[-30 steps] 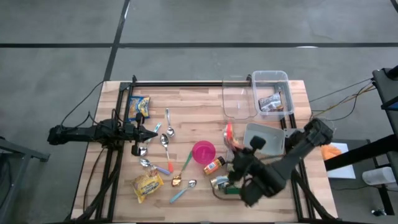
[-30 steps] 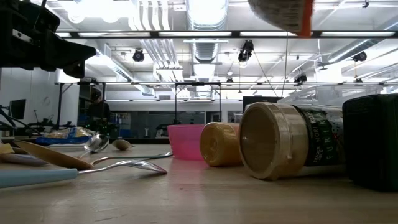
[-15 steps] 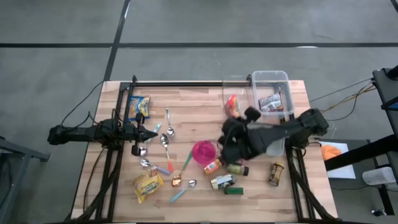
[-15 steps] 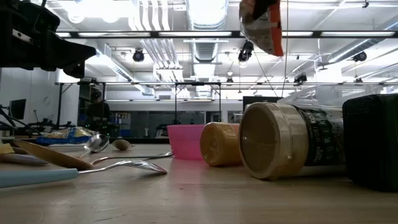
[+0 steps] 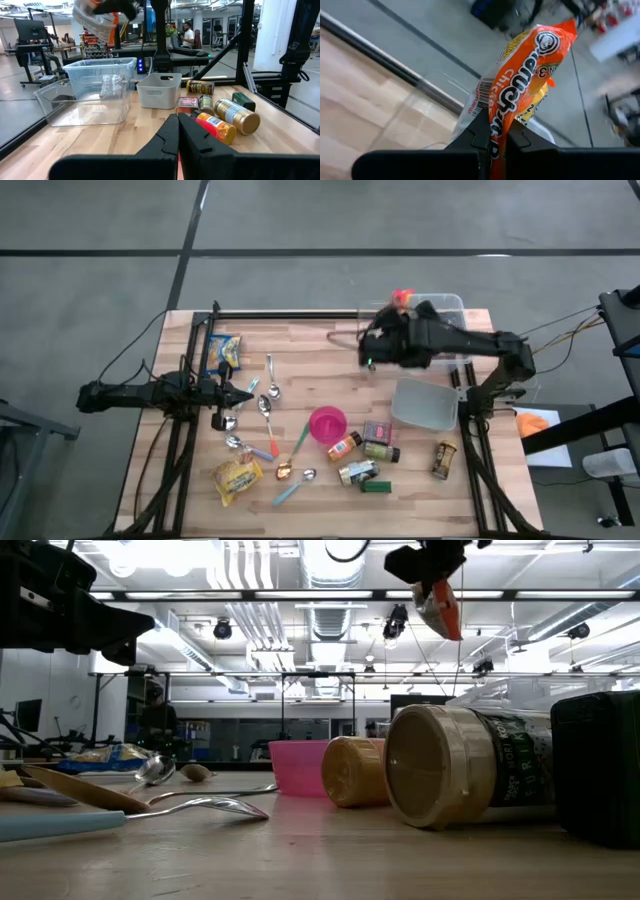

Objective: Pick & Place Food Item
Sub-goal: Put the orange noodle pack into the white bin

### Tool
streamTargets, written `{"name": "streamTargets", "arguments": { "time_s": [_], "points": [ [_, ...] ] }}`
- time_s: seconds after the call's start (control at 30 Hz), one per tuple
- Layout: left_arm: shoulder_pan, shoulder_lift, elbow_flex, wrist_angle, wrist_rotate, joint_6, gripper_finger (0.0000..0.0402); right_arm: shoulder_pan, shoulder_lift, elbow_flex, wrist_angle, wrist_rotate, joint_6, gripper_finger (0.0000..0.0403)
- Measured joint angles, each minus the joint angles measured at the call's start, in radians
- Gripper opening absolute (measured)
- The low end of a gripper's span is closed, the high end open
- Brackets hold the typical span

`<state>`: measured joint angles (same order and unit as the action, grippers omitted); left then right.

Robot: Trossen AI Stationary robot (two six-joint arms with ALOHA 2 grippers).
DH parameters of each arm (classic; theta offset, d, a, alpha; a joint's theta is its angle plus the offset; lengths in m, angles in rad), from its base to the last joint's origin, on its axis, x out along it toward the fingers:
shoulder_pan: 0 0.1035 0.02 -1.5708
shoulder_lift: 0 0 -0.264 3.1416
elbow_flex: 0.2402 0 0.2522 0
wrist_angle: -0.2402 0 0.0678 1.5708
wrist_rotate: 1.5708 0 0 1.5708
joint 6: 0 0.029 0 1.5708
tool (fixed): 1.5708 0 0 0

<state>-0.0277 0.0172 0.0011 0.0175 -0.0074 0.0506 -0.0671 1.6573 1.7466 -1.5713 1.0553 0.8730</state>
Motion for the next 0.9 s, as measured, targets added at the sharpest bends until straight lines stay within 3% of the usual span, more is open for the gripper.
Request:
{"name": "streamTargets", "arguments": {
  "time_s": [0.3,0.5,0.9],
  "points": [
    [0.000,0.000,0.000,0.000,0.000,0.000,0.0000,-0.242,-0.057,-0.058,0.001,-0.063,-0.062,0.0011],
    [0.000,0.000,0.000,0.000,0.000,0.000,0.0000,-0.388,-0.068,-0.137,0.029,-0.166,-0.076,0.0011],
    [0.000,0.000,0.000,0.000,0.000,0.000,0.0000,-0.572,-0.067,-0.387,0.380,-0.331,-0.280,0.0011]
  ]
}}
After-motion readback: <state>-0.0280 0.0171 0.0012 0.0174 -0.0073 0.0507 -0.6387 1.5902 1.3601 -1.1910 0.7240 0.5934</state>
